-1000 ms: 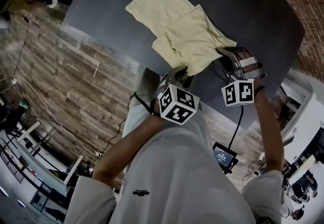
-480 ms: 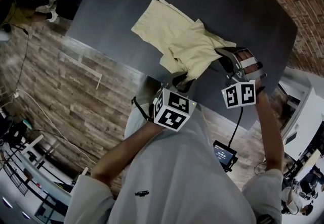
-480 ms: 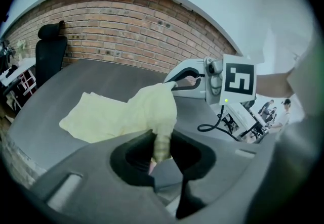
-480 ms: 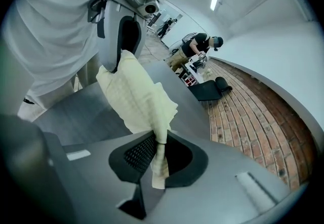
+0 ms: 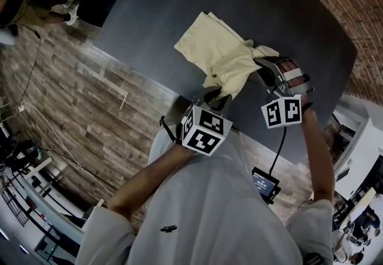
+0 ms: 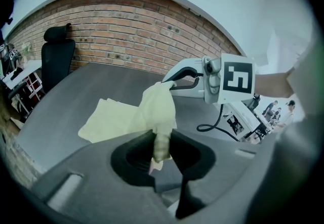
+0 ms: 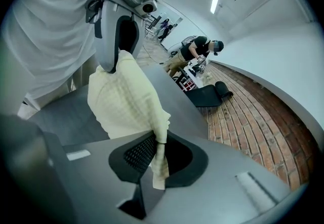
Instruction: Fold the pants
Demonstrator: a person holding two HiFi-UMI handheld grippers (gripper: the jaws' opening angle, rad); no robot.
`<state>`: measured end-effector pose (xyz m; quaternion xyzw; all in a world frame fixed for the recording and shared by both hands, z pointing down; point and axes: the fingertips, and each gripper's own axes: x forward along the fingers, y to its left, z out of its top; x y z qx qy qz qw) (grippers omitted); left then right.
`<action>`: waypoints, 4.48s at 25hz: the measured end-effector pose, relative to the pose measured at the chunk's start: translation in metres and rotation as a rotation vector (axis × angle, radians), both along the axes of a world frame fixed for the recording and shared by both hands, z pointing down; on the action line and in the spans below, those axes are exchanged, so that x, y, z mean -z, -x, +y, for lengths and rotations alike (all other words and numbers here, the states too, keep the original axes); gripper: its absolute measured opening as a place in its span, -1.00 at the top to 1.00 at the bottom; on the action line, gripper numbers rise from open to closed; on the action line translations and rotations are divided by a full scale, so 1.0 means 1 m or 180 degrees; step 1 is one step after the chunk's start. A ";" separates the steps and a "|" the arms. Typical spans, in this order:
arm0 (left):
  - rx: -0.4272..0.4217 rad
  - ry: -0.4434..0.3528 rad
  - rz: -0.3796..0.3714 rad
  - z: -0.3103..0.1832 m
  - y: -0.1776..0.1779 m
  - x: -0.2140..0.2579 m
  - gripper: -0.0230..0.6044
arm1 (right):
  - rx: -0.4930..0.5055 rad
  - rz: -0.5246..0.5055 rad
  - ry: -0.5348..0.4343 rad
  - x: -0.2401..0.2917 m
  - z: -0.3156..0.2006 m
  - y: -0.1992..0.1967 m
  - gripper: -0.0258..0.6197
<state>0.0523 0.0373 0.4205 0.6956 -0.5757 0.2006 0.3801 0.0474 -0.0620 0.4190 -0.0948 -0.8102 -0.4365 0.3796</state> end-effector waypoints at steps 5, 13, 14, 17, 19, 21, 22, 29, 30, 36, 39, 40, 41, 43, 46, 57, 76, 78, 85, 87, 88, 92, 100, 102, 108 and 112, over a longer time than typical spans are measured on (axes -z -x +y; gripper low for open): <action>0.0095 0.0028 0.0021 0.001 0.036 0.000 0.66 | 0.0013 -0.0017 0.0026 0.001 0.001 0.035 0.76; 0.0234 0.0101 0.0018 0.003 0.091 -0.009 0.66 | 0.0024 0.0021 0.0067 -0.006 0.001 0.087 0.74; 0.0237 0.0115 0.0013 0.002 0.097 -0.011 0.66 | 0.0021 0.0026 0.0077 -0.008 0.001 0.094 0.74; 0.0232 0.0168 -0.0015 0.002 0.114 -0.020 0.66 | 0.0004 0.0056 0.0119 -0.017 0.000 0.112 0.73; 0.0225 0.0225 -0.0047 0.002 0.127 -0.029 0.66 | -0.0011 0.0083 0.0169 -0.025 -0.001 0.125 0.69; 0.0232 0.0280 -0.0055 0.003 0.139 -0.040 0.66 | -0.0028 0.0094 0.0217 -0.034 -0.001 0.139 0.64; 0.0238 0.0303 -0.0051 0.003 0.145 -0.045 0.66 | -0.0036 0.0105 0.0230 -0.039 -0.002 0.146 0.63; 0.0215 0.0486 -0.0078 0.005 0.175 -0.080 0.62 | -0.0210 0.0278 0.0232 -0.058 -0.003 0.170 0.46; 0.0192 0.0505 -0.0094 0.005 0.178 -0.084 0.62 | -0.0260 0.0275 0.0257 -0.057 -0.004 0.171 0.42; 0.0190 0.0560 -0.0457 0.008 0.203 -0.097 0.46 | -0.0612 0.0113 0.0511 -0.044 -0.007 0.176 0.44; 0.0202 0.0566 -0.0642 0.012 0.216 -0.099 0.36 | -0.0788 0.0055 0.0639 -0.042 -0.003 0.173 0.49; 0.0204 0.0557 -0.0659 0.012 0.218 -0.098 0.36 | -0.0839 0.0040 0.0675 -0.041 -0.002 0.171 0.50; 0.0207 0.0538 -0.0680 0.011 0.221 -0.096 0.35 | -0.0891 0.0027 0.0706 -0.040 -0.001 0.168 0.51; 0.0226 0.0468 -0.0770 0.007 0.228 -0.087 0.33 | -0.1018 -0.0010 0.0780 -0.037 0.003 0.163 0.54; 0.0260 0.0313 -0.0886 0.002 0.232 -0.069 0.33 | -0.1282 -0.0064 0.0980 -0.037 0.012 0.152 0.61; -0.0470 0.0406 -0.0374 -0.012 0.171 -0.091 0.33 | -0.2598 -0.0009 0.1607 -0.081 0.024 0.107 0.89; -0.0377 0.0397 -0.0553 -0.009 0.189 -0.153 0.39 | -0.3555 0.0185 0.3012 -0.173 0.029 0.094 0.90; -0.0380 0.0445 -0.0521 -0.011 0.188 -0.154 0.39 | -0.3571 0.0189 0.3092 -0.173 0.027 0.094 0.90; -0.0335 0.0588 -0.0449 -0.011 0.186 -0.147 0.39 | -0.3574 0.0059 0.3060 -0.169 0.027 0.090 0.90; -0.0283 0.0530 -0.0497 -0.009 0.183 -0.138 0.39 | -0.3636 -0.0080 0.3081 -0.159 0.029 0.085 0.90; -0.0248 0.0477 -0.0530 -0.008 0.183 -0.132 0.39 | -0.3656 -0.0190 0.3088 -0.151 0.028 0.084 0.90; -0.0075 0.0289 -0.0625 -0.002 0.182 -0.104 0.39 | -0.3601 -0.0769 0.3132 -0.106 0.022 0.079 0.90; -0.0050 -0.0017 -0.0552 0.024 0.138 -0.036 0.45 | -0.3663 -0.1657 0.3285 -0.031 0.030 0.032 0.90; -0.0015 -0.0100 -0.0515 0.030 0.124 -0.020 0.57 | -0.3630 -0.1795 0.3241 -0.014 0.039 0.019 0.90; -0.0091 -0.0422 -0.0324 0.033 0.074 0.027 0.92 | -0.3623 -0.2201 0.3060 0.033 0.069 -0.031 0.91; -0.0234 -0.0578 -0.0177 0.045 0.036 0.047 0.92 | -0.3589 -0.2329 0.3026 0.053 0.096 -0.067 0.90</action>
